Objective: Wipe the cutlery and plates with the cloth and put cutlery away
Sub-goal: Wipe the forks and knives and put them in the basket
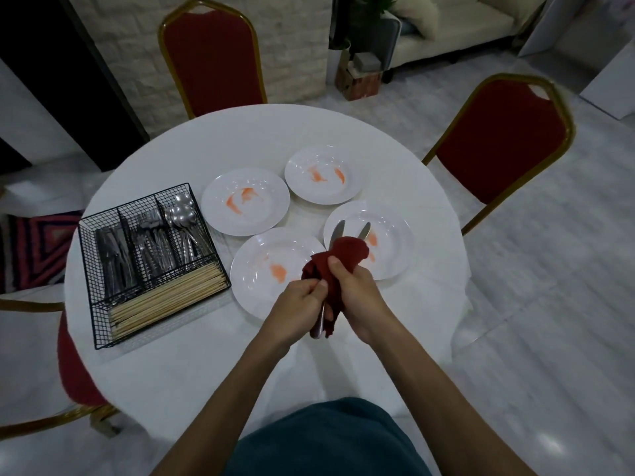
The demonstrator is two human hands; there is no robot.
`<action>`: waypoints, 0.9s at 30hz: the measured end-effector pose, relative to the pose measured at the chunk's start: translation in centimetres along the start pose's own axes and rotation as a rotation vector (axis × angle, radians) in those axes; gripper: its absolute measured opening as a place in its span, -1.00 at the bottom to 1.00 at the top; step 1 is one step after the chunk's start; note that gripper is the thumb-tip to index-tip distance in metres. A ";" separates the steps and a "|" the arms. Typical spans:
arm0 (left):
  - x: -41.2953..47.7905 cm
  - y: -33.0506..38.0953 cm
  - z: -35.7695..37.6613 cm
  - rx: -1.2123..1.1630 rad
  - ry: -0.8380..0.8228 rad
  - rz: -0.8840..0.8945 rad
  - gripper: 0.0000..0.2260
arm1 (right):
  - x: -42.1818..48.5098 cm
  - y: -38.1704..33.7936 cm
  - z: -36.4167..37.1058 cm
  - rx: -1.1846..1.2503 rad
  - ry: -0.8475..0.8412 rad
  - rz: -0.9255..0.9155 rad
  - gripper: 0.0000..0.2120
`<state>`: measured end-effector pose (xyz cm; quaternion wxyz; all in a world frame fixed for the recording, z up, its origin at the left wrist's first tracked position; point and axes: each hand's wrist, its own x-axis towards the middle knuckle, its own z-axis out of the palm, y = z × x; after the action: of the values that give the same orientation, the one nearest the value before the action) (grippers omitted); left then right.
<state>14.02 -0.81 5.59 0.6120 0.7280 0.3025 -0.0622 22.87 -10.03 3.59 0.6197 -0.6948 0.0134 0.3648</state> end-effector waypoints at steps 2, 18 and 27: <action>0.3 0.0 -0.7 0.121 -0.020 0.014 -0.59 | 0.1 -0.2 -0.4 0.017 0.010 -0.001 -0.72; 1.7 0.0 -3.2 -0.006 0.262 0.004 -0.61 | -3.0 -0.3 1.2 -0.055 -0.224 0.081 -0.79; 2.6 -0.8 -7.5 -0.240 0.431 -0.062 -0.83 | -5.2 1.7 1.6 -0.206 -0.354 0.186 -0.73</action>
<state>13.63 7.19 5.52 0.6132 0.6371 0.4533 0.1123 17.42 -11.27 4.89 0.5017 -0.6754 -0.0688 0.5361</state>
